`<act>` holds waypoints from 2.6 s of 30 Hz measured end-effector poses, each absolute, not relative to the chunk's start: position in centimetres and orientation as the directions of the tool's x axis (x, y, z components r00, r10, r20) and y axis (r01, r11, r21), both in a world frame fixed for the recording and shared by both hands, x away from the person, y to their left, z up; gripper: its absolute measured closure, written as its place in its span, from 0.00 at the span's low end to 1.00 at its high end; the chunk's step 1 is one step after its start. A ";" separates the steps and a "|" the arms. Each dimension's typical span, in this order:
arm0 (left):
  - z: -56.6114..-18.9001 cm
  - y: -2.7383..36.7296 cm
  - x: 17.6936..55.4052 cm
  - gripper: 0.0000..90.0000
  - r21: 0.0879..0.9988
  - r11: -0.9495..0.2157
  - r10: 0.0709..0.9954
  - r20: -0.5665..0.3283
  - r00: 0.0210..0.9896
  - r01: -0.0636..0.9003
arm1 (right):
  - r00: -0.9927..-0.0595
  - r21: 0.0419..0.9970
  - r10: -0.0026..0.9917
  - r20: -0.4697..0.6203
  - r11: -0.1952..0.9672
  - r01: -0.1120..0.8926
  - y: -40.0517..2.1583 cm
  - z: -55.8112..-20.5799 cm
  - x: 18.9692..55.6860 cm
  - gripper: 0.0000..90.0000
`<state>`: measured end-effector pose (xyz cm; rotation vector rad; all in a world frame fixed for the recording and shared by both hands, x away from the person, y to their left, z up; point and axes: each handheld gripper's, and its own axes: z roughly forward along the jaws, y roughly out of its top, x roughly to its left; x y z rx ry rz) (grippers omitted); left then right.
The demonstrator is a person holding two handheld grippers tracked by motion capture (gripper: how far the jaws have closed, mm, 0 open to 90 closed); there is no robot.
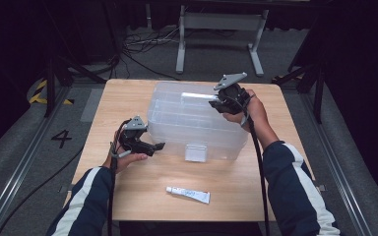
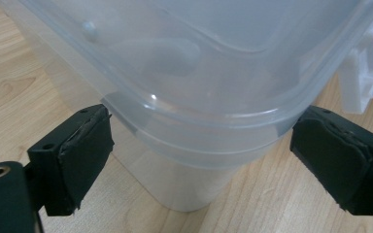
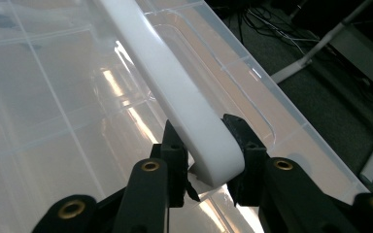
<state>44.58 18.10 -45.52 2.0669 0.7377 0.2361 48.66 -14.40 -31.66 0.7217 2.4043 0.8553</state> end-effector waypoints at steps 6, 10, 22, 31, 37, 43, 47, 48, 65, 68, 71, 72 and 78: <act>-45.2 18.0 43.6 0.06 0.813 -0.413 0.591 -0.103 0.800 0.410 | -0.749 0.672 0.603 -0.273 0.677 0.300 -14.2 -31.6 48.0 0.81; -45.1 18.0 42.4 0.06 0.812 -0.422 0.596 -0.086 0.799 0.403 | -0.768 0.666 0.568 -0.295 0.699 0.261 -14.2 -31.7 47.9 0.81; -44.8 17.9 40.7 0.08 0.796 -0.459 0.607 -0.042 0.793 0.394 | -0.787 0.670 0.546 -0.286 0.701 0.243 -14.3 -31.6 47.6 0.81; -44.6 18.8 40.4 0.17 0.803 -0.453 0.594 -0.051 0.803 0.387 | -0.774 0.687 0.576 -0.263 0.675 0.269 -14.5 -31.5 47.9 0.79; -44.0 19.7 39.5 0.25 0.822 -0.442 0.589 -0.037 0.807 0.360 | -0.772 0.688 0.581 -0.257 0.671 0.276 -14.6 -31.0 48.0 0.78; -42.9 20.6 38.8 0.29 0.849 -0.403 0.598 -0.037 0.801 0.340 | -0.770 0.691 0.589 -0.246 0.664 0.287 -14.8 -30.4 48.1 0.78; -42.9 20.6 38.8 0.35 0.845 -0.407 0.601 -0.039 0.798 0.347 | -0.768 0.684 0.594 -0.239 0.664 0.301 -14.8 -30.1 48.4 0.78; -42.9 20.6 38.8 0.36 0.845 -0.407 0.601 -0.039 0.798 0.347 | -0.768 0.684 0.594 -0.239 0.664 0.301 -14.8 -30.1 48.4 0.78; -42.4 20.4 39.1 0.36 0.856 -0.380 0.621 -0.045 0.783 0.351 | -0.752 0.682 0.621 -0.220 0.649 0.336 -14.7 -29.1 49.4 0.77; -42.4 20.5 39.3 0.37 0.857 -0.370 0.631 -0.051 0.774 0.359 | -0.748 0.682 0.624 -0.227 0.650 0.335 -14.6 -28.9 49.6 0.77; -42.3 20.4 39.4 0.39 0.859 -0.363 0.631 -0.058 0.774 0.361 | -0.749 0.679 0.623 -0.228 0.653 0.336 -14.6 -28.8 49.7 0.77; -42.2 20.4 39.4 0.40 0.860 -0.360 0.629 -0.061 0.775 0.361 | -0.747 0.680 0.624 -0.229 0.652 0.336 -14.6 -28.8 49.7 0.77; -42.1 20.4 39.4 0.55 0.868 -0.346 0.627 -0.067 0.776 0.355 | -0.741 0.676 0.629 -0.237 0.654 0.339 -14.5 -28.6 49.8 0.76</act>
